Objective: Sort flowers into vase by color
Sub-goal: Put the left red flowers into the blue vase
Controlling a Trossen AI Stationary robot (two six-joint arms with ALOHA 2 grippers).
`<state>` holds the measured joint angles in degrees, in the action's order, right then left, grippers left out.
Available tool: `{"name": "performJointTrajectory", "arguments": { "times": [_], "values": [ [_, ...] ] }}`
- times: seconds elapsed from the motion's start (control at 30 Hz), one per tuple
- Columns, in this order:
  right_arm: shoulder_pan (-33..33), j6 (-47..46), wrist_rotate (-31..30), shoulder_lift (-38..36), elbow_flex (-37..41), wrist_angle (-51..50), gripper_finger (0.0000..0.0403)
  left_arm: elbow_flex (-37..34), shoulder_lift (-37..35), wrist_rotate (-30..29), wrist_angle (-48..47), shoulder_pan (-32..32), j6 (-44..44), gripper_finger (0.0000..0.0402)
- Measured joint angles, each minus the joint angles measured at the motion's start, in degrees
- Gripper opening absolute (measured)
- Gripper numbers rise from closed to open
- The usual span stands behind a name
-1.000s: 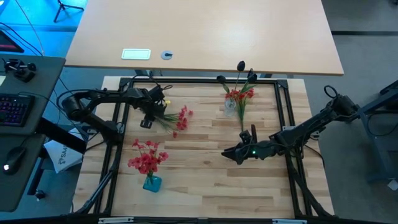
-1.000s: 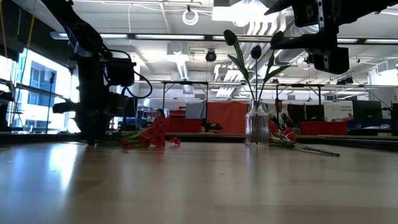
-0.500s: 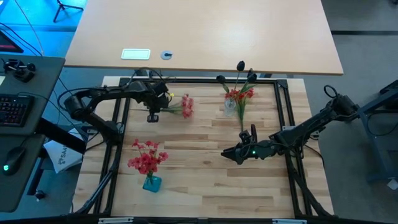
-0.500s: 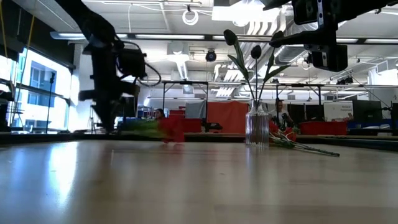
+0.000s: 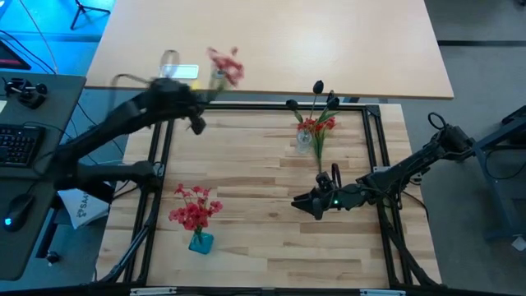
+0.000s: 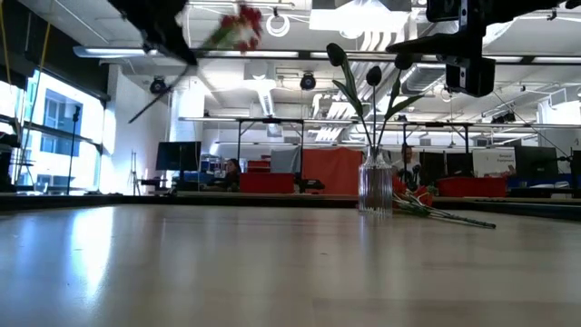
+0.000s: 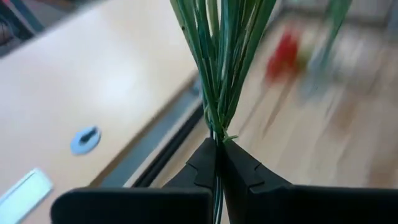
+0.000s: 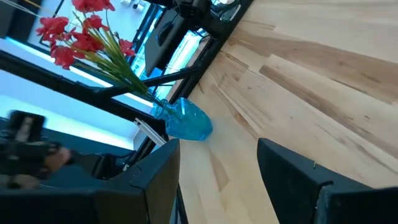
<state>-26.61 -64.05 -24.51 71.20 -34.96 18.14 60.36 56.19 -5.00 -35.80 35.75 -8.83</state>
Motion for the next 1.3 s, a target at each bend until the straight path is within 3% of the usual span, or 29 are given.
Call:
{"name": "performJointTrajectory", "arguments": {
  "times": [0.23, 0.5, 0.83, 1.0, 1.1, 1.3],
  "values": [
    [0.00, 0.31, -3.97, 0.00, 0.00, -0.09, 0.0209, 0.11, -15.14, 0.38, 3.22, -7.61, 14.56, 0.0000],
    [1.27, -0.68, -7.44, 0.00, 0.00, 0.15, 0.0209, 0.13, -21.90, 0.95, 18.01, -19.06, 18.06, 0.0000],
    [4.87, -2.12, -7.44, 0.00, 0.00, 1.02, 0.0209, 0.13, -20.39, 20.77, 27.87, -27.83, 27.31, 0.0000],
    [6.09, -3.00, -7.46, 0.00, 0.00, 1.04, 0.0209, 0.07, -19.99, 35.71, 46.74, -31.88, 35.08, 0.0000],
    [6.75, -3.19, -7.46, 0.07, 0.00, 1.04, 0.0209, 0.28, -20.41, 37.80, 56.04, -33.74, 39.62, 0.0000],
    [7.13, -3.43, -7.34, 0.07, 0.00, 1.02, 0.0209, 0.13, -18.34, 37.21, 52.48, -39.54, 42.20, 0.0000]
  ]
}}
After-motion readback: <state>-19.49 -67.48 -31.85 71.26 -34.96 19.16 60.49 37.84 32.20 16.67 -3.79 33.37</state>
